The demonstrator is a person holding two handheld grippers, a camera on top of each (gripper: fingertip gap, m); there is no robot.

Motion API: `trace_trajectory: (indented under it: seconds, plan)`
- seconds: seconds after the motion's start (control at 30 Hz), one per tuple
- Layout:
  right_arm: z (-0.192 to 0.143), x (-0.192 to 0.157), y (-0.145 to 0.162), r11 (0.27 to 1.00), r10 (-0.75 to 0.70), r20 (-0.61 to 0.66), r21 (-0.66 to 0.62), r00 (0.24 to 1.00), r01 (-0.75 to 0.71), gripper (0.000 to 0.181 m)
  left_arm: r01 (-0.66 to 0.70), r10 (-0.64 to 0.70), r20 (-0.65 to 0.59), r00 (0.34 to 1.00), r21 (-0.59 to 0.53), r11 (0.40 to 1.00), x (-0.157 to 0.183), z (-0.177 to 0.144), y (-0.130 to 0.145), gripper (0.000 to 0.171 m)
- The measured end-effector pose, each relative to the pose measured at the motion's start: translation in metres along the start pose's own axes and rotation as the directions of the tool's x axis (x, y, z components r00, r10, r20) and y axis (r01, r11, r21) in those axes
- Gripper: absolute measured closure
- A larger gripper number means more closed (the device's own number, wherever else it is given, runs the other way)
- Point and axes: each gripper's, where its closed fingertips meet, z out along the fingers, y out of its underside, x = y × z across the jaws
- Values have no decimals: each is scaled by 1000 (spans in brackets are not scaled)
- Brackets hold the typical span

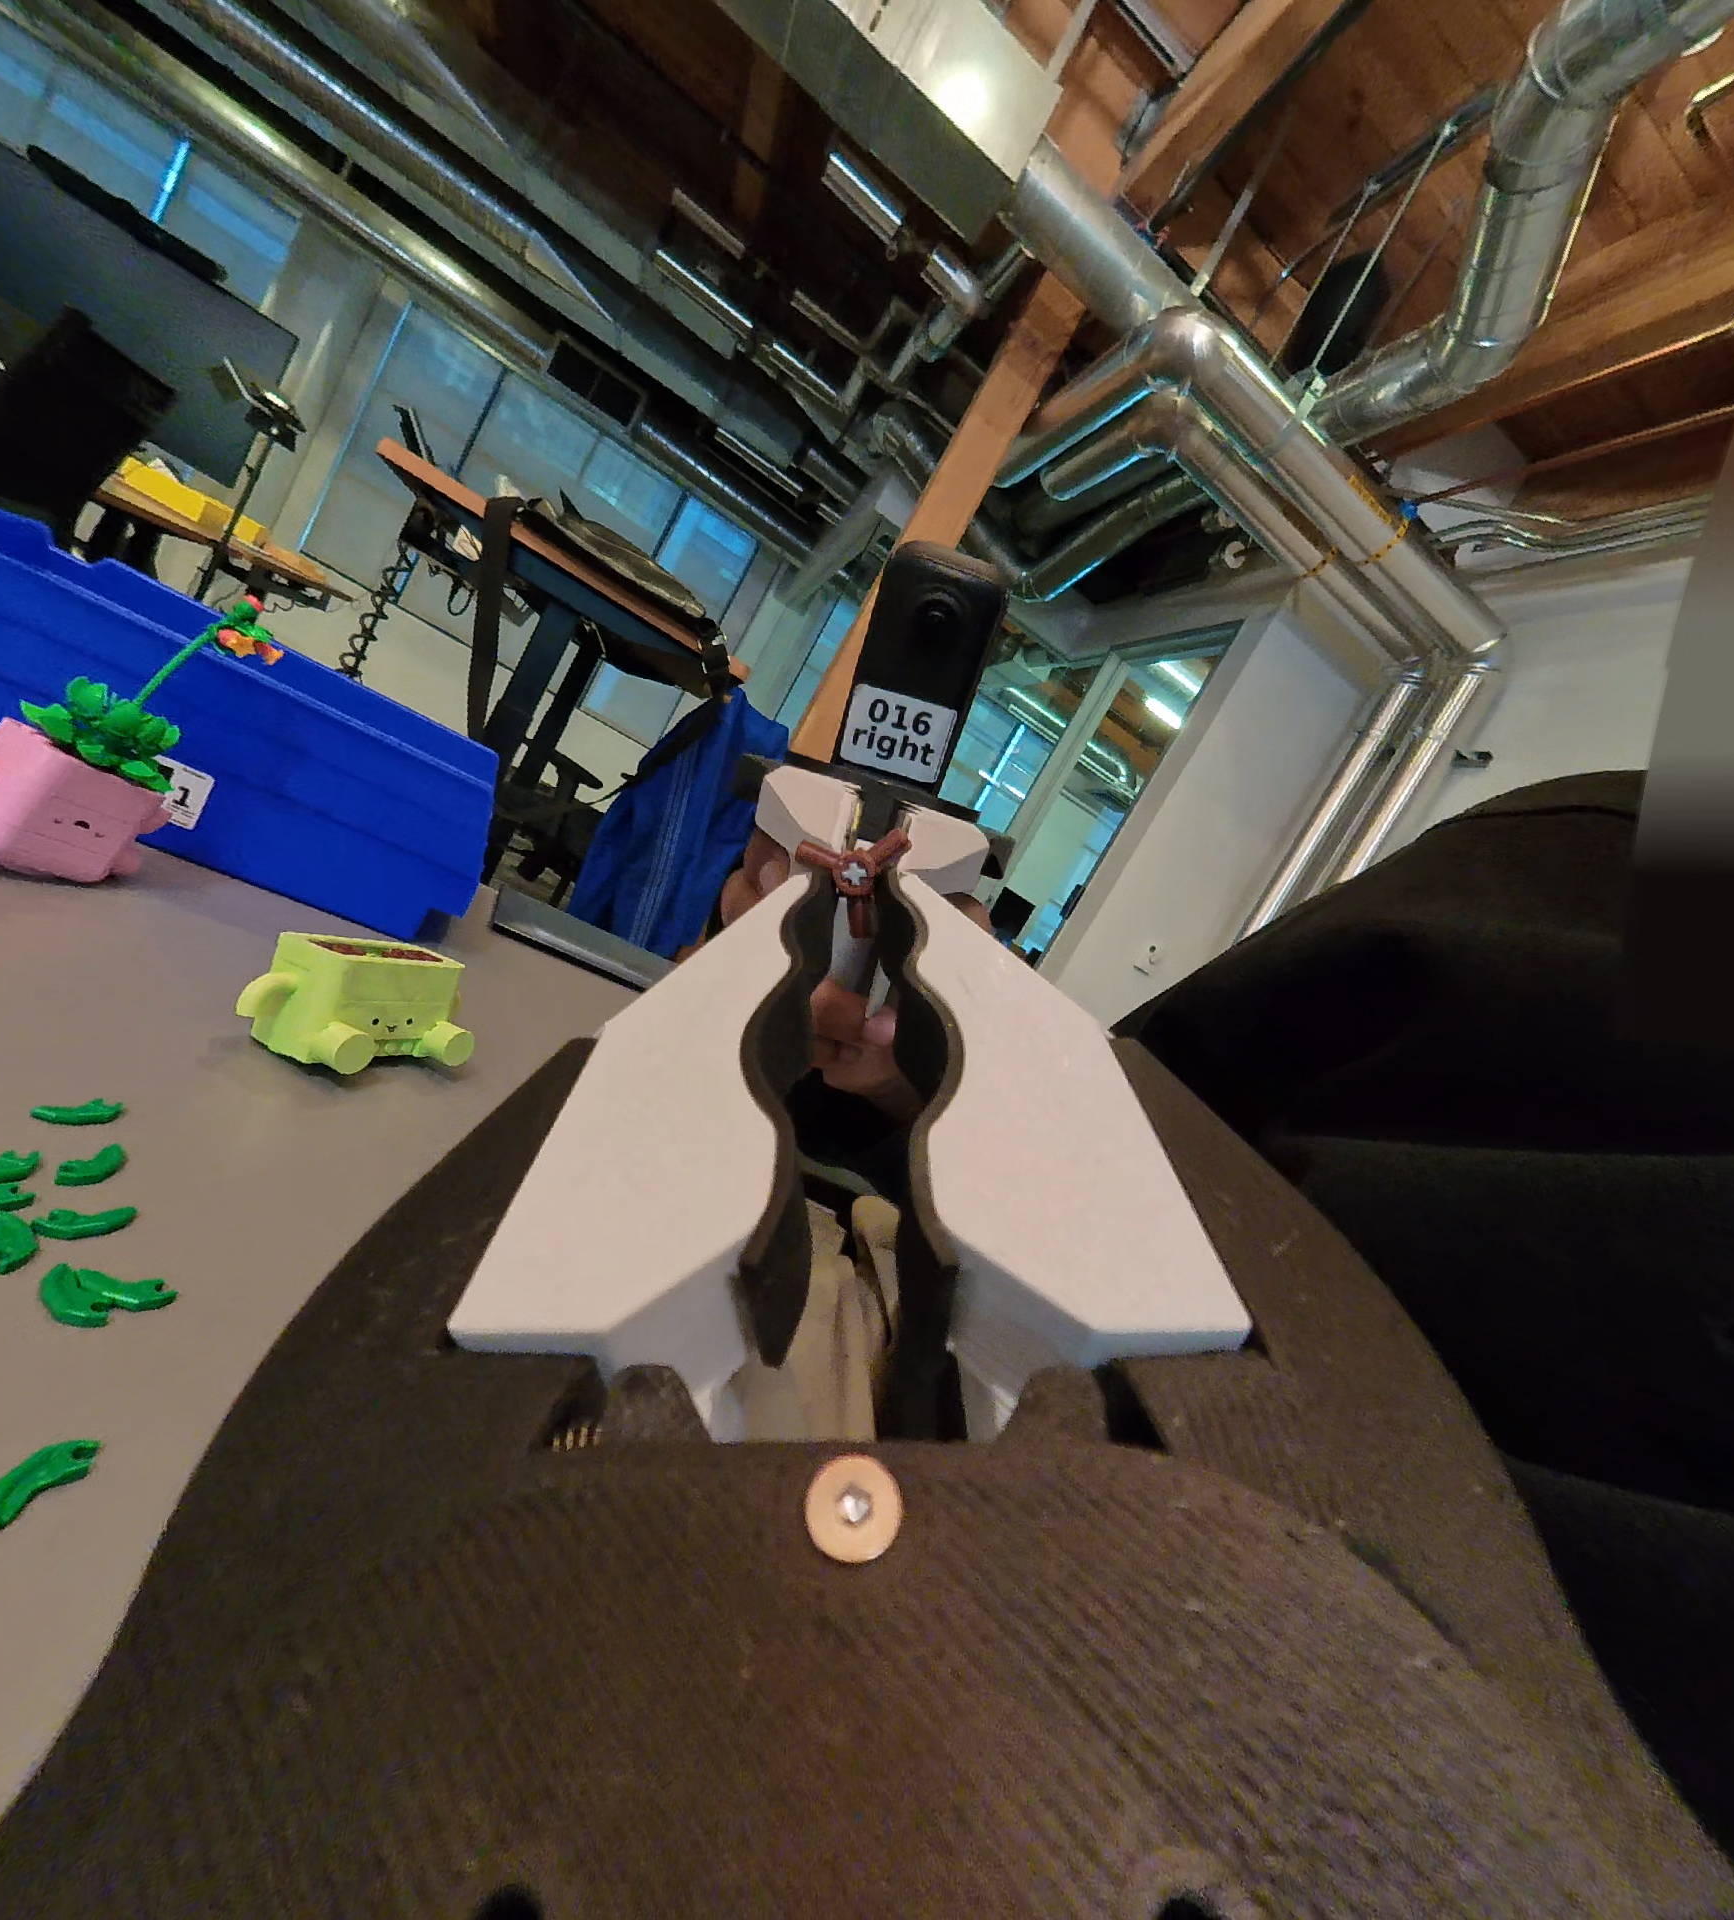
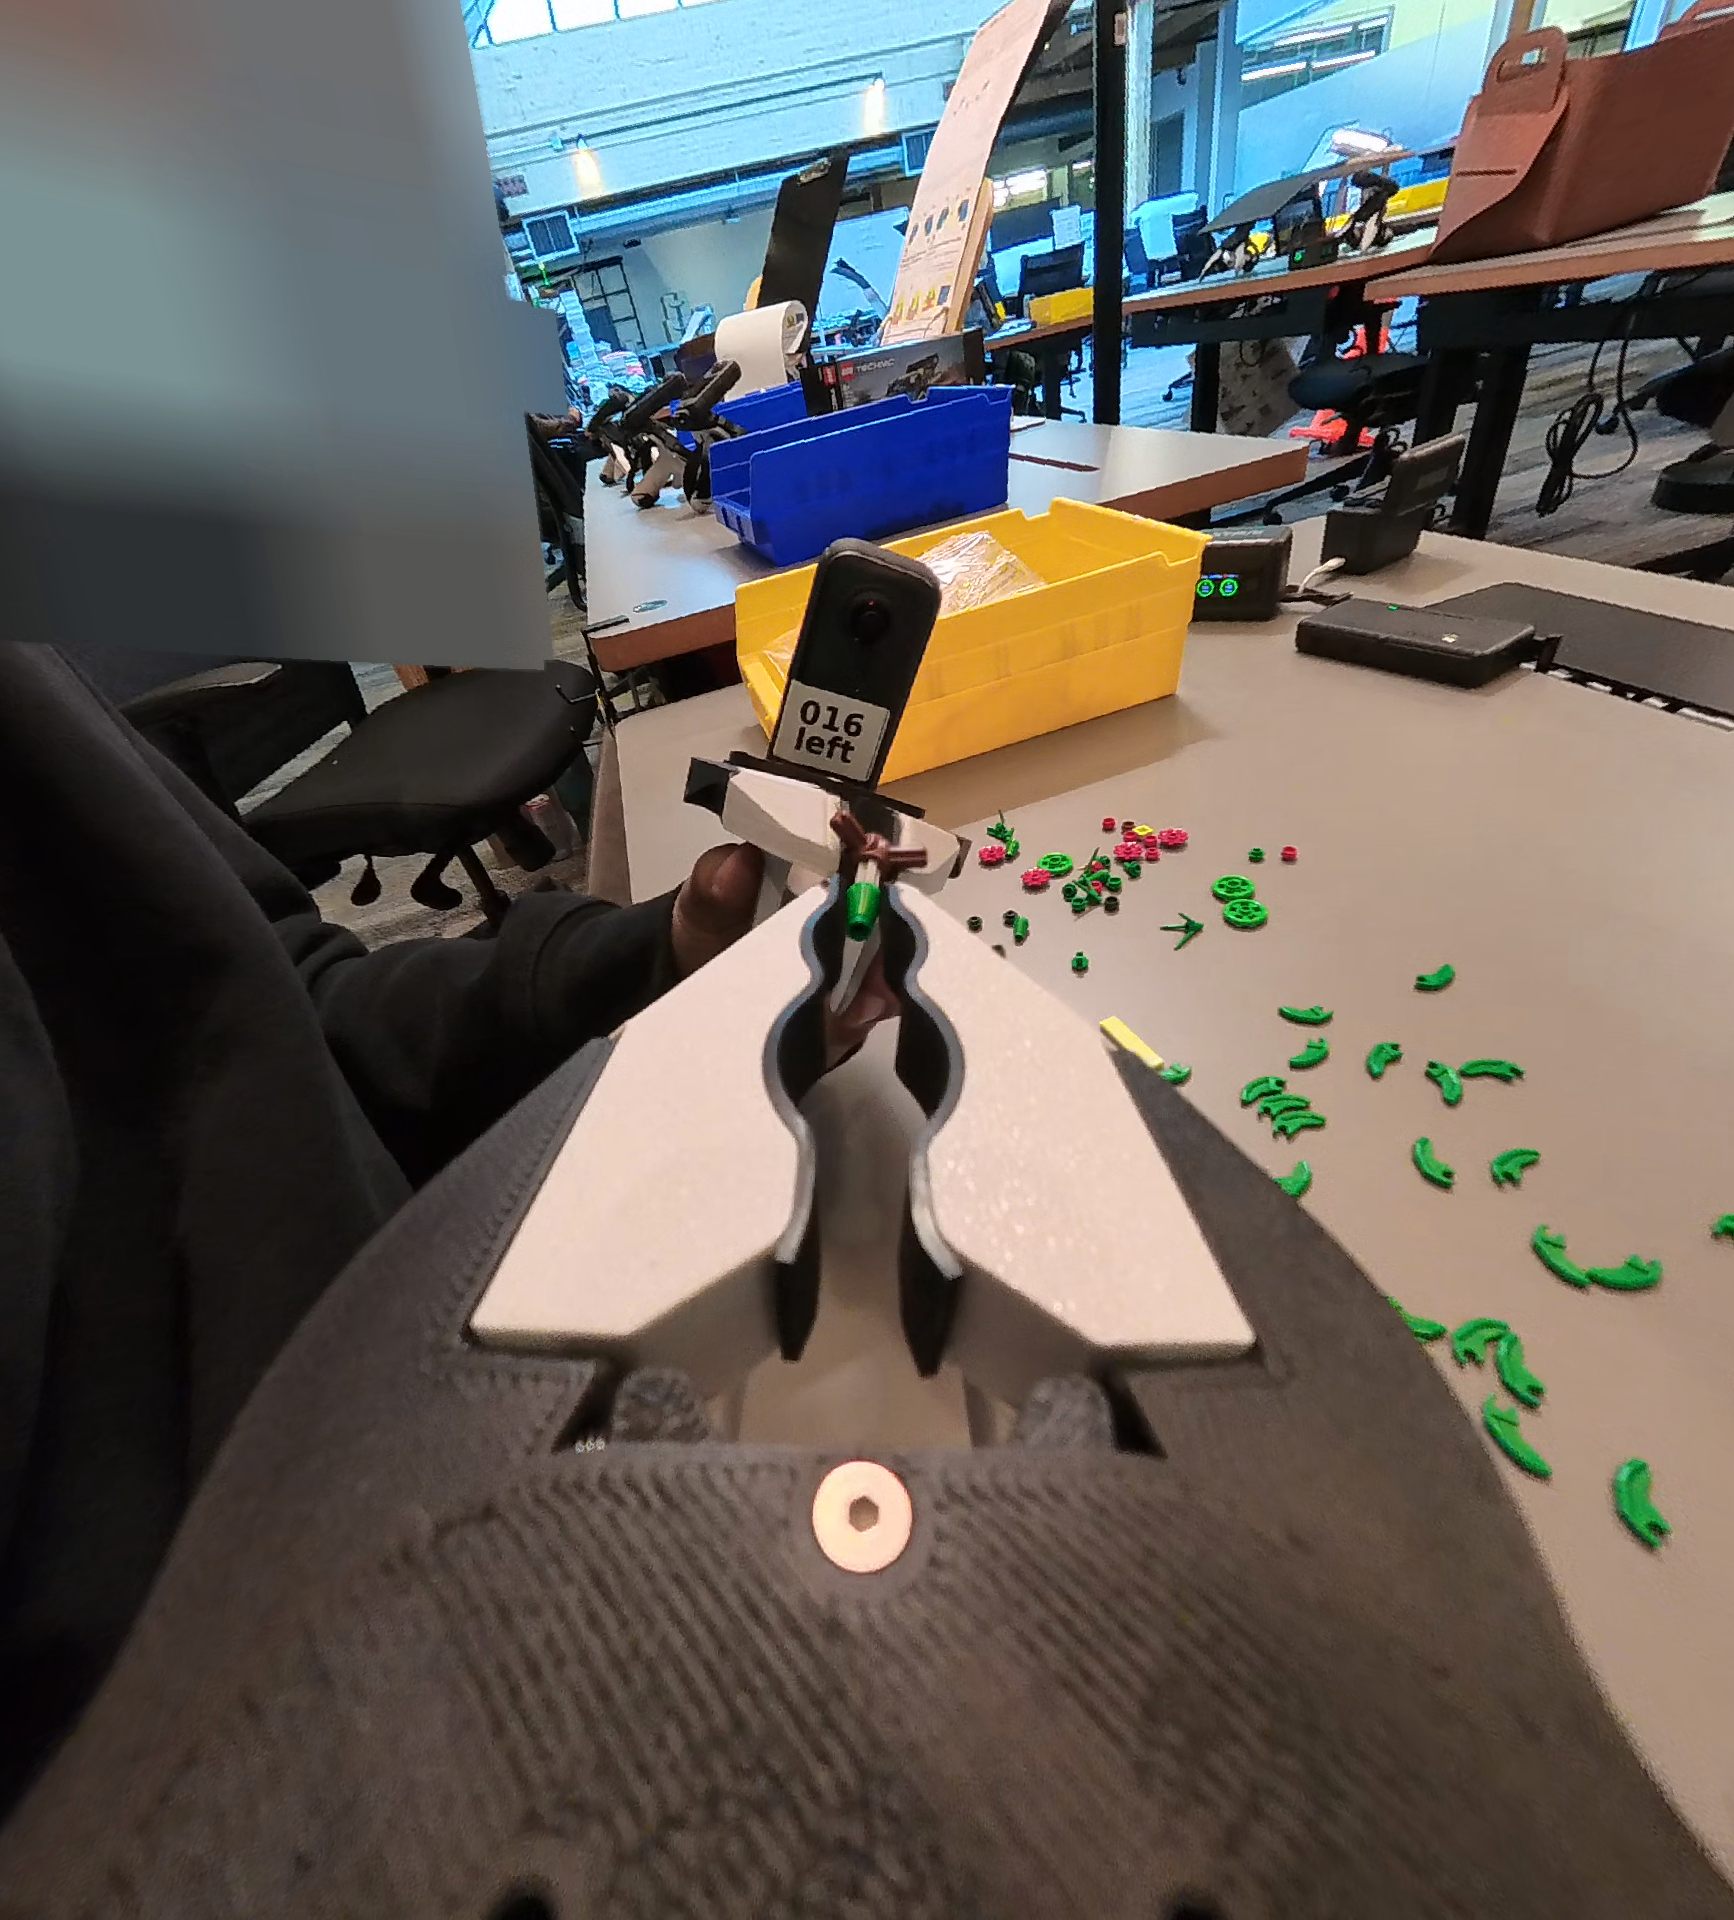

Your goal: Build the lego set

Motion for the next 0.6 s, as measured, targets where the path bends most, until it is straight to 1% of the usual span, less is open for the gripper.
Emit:
trace_trajectory:
  seconds: [0.47, 0.5, 0.53, 0.57, 0.6]
  plan:
    - [-2, 1, 4, 999, 42, -3, -21, 999, -42, 177, 39, -40, -7, 999, -30, 999, -2, 1, 6, 166]
    - [-1, 1, 6, 999, 42, -5, -33, 999, -42, 177, 39, -40, -4, 999, -31, 999, -4, 0, 6, 166]
    - [2, 0, 12, 997, 36, -7, -74, 999, -37, 177, 39, -39, -7, 999, -33, 999, -4, 1, 6, 168]
    - [6, 0, 20, 993, 17, -16, -114, 1000, -19, 177, 25, -24, 10, 1000, -85, 996, -5, 3, 15, 171]
    - [7, -1, 22, 994, -7, -24, -106, 1000, 4, 176, 13, -13, 8, 1000, -56, 998, -4, 3, 11, 171]
